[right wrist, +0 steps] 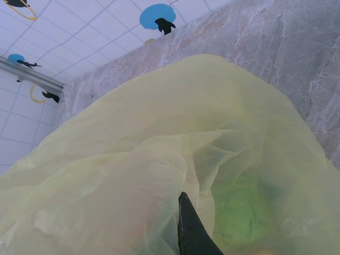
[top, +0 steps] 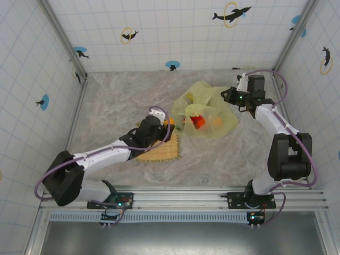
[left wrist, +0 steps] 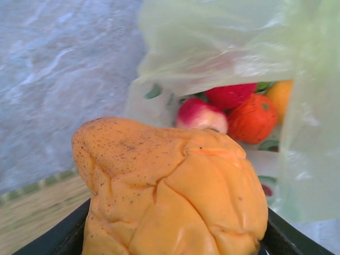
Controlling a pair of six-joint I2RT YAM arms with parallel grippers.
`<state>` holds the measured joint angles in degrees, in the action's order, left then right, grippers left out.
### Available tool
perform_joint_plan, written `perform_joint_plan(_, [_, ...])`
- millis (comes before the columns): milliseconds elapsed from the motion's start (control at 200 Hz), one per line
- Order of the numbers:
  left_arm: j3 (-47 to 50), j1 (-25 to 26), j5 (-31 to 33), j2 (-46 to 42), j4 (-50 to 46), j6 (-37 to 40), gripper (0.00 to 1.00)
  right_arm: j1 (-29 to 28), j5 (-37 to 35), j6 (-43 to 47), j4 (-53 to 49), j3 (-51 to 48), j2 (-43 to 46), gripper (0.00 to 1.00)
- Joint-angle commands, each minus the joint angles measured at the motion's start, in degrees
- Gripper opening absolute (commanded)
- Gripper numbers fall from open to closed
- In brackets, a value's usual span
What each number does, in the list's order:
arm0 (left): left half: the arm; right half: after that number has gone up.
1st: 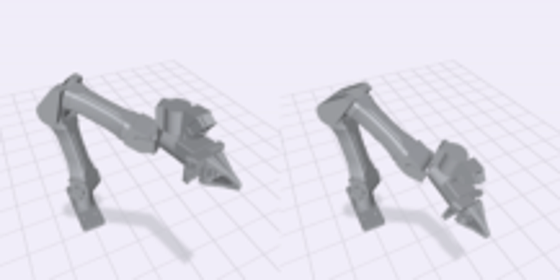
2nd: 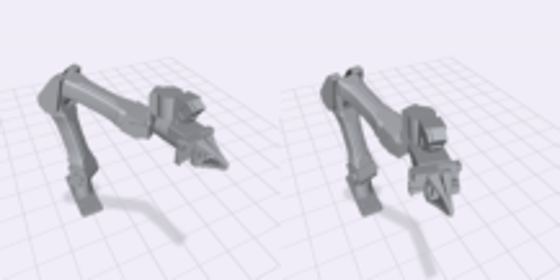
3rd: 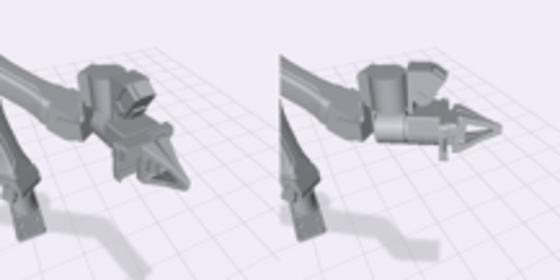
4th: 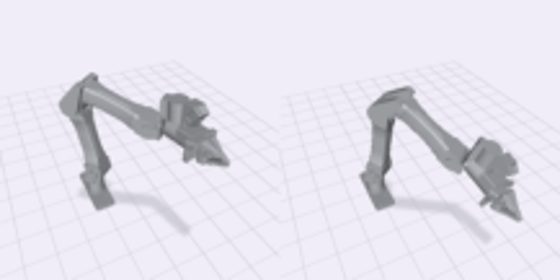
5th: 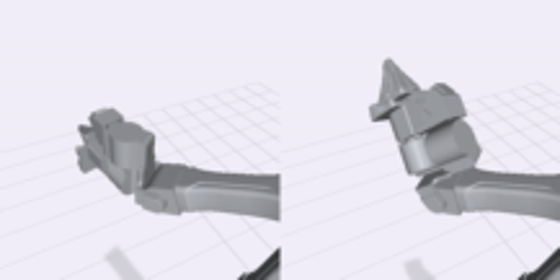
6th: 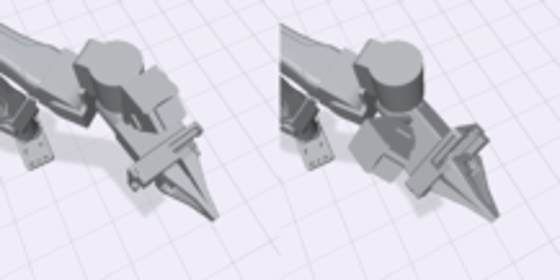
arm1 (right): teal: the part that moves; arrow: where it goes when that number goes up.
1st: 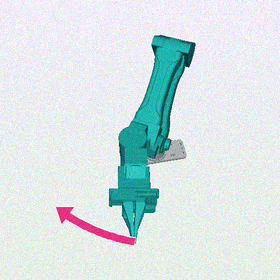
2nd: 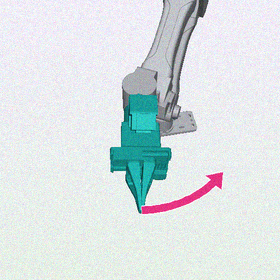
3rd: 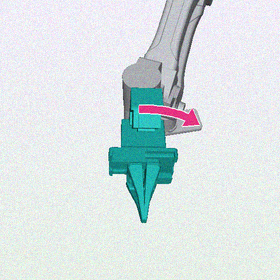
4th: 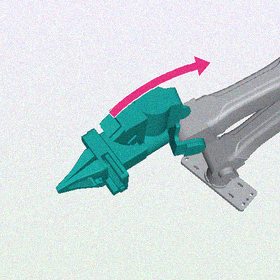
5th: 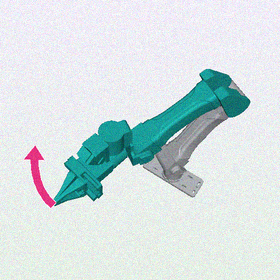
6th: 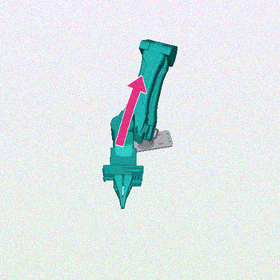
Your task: Place the fruits into the plastic bag
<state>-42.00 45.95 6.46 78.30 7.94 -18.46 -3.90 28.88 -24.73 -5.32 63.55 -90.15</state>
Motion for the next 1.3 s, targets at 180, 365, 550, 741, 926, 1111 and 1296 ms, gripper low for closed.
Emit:
perform_joint_plan(180, [-10.54, -0.25, -4.09, 12.86, 1.81, 1.47, 0.54, -0.41, 1.48, -0.24, 1.46, -0.2, 0.94, 0.0])
perform_joint_plan(365, [-17.92, -0.69, -4.08, 20.66, 4.14, 1.67, 0.55, -1.75, 1.7, -0.32, 1.44, -0.01, 0.75, 0.0])
perform_joint_plan(550, [-22.78, -0.61, -9.16, 25.63, 10.84, -1.09, 0.56, -2.98, 1.79, -0.73, 1.04, 1.25, 0.76, 0.0])
perform_joint_plan(741, [-27.69, -0.68, -12.13, 31.12, 15.7, -4.08, 0.56, -4.7, 1.96, -1.15, 0.65, 3.52, 0.25, 0.0])
perform_joint_plan(926, [-28.33, -0.69, -11.11, 33.24, 20.35, -4.37, 0.57, -4.88, 1.7, -0.77, -0.37, 4.38, 0.24, 0.0])
perform_joint_plan(1111, [-34.02, -0.6, -11.41, 38.28, 17.46, -2.51, 0.58, -4.97, 3.1, -2.65, 1.1, 5.26, 0.26, 0.0])
perform_joint_plan(1296, [-38.21, -0.6, -11.26, 43.11, 17.8, -1.97, 0.6, -5.06, 5.24, -6.24, 4.68, 5.75, -0.2, 0.0])
